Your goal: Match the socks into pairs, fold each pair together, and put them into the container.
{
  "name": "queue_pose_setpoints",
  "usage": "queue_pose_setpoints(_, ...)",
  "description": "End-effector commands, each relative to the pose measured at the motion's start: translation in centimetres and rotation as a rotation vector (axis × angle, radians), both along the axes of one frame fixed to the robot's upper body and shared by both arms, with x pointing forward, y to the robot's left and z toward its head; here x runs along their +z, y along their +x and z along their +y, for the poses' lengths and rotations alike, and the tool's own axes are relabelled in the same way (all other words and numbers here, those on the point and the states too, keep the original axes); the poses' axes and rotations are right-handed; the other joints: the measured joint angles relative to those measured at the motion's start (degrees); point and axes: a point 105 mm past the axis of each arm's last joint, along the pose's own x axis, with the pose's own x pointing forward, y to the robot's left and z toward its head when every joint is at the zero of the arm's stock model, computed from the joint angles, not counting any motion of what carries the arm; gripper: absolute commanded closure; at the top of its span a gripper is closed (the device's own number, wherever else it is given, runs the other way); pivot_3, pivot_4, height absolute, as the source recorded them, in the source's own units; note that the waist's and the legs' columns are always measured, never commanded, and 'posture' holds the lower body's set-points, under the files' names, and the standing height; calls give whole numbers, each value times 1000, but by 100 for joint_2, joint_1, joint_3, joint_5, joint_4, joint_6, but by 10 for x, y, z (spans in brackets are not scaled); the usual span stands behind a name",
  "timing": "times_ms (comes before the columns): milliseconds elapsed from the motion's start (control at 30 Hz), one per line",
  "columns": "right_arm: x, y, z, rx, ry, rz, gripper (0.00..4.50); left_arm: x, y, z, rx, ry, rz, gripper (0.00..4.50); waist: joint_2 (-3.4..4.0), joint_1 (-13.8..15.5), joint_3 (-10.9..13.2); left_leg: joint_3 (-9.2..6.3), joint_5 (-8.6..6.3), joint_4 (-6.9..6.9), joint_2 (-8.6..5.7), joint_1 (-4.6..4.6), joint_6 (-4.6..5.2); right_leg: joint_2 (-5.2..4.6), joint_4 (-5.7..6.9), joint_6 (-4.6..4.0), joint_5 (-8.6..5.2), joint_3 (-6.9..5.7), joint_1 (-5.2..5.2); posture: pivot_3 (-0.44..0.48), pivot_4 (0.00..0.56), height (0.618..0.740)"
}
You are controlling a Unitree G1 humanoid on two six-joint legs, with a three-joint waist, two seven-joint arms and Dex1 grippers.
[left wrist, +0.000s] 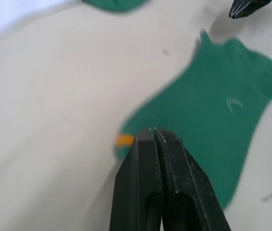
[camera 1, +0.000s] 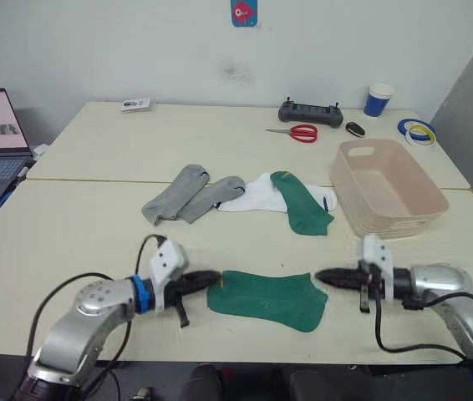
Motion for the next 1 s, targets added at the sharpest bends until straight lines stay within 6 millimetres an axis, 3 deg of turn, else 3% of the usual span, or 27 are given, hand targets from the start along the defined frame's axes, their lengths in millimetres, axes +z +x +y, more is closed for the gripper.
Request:
queue_pose_setpoints(33,22,13,-39,-236,20,-106,3791,27,15,50,219,-14,-101,3794,0,3,0,0,0,-1,-1,-1,0,0,-3,-2,-1,0,0,0,150,740)
queue_pose_setpoints(67,21,12,-47,-268,10,-113,3565,28,16,60,261,-13,-107,3567,0,3,0,0,0,-3,-2,-2,0,0,-8,-2,-2,-1,0,0,150,740)
queue_pose_setpoints(167,8,8,-91,-442,-90,-189,2588,16,15,119,490,27,-124,2655,0,5,-1,5,-3,-4,-5,-6,5,-1,-18,-2,-8,0,-1,0,150,740)
queue_pose_setpoints(267,-4,0,-112,-522,-126,-205,1612,3,6,155,638,34,-118,1732,0,-5,0,19,-13,-4,-6,-9,21,-5,-19,-2,-13,2,-8,0,150,740)
queue_pose_setpoints(400,-20,-10,-119,-551,-133,-173,166,-9,-6,172,710,40,-108,431,0,-4,-1,22,-13,-3,-1,-11,21,-8,-16,-3,-11,6,-13,0,150,740)
queue_pose_setpoints(467,-20,-11,-113,-523,-138,-173,0,-7,-6,169,707,31,-124,45,1,-2,0,21,-13,-2,-1,-9,21,-9,-12,-5,-8,10,-13,0,150,740)
queue_pose_setpoints(567,-12,-3,-101,-492,-138,-204,0,6,1,155,663,10,-170,45,1,-2,0,20,-12,2,0,-9,19,-13,-10,-16,-1,11,-12,0,150,740)
queue_pose_setpoints(667,0,7,-77,-418,-94,-195,0,29,14,122,536,-6,-239,45,1,-1,0,22,-11,4,-1,-6,17,-11,-10,-18,3,10,-8,0,150,740)
queue_pose_setpoints(833,13,34,-40,-440,-4,-125,0,62,28,44,219,25,-344,45,1,5,0,19,-7,5,-5,-10,12,-2,-13,6,17,6,-7,0,150,740)
queue_pose_setpoints(1000,5,57,-23,-499,-24,-53,0,81,22,-37,-93,-19,-397,45,1,7,-1,19,-8,3,-9,-38,12,-2,-15,11,14,4,-29,0,150,740)
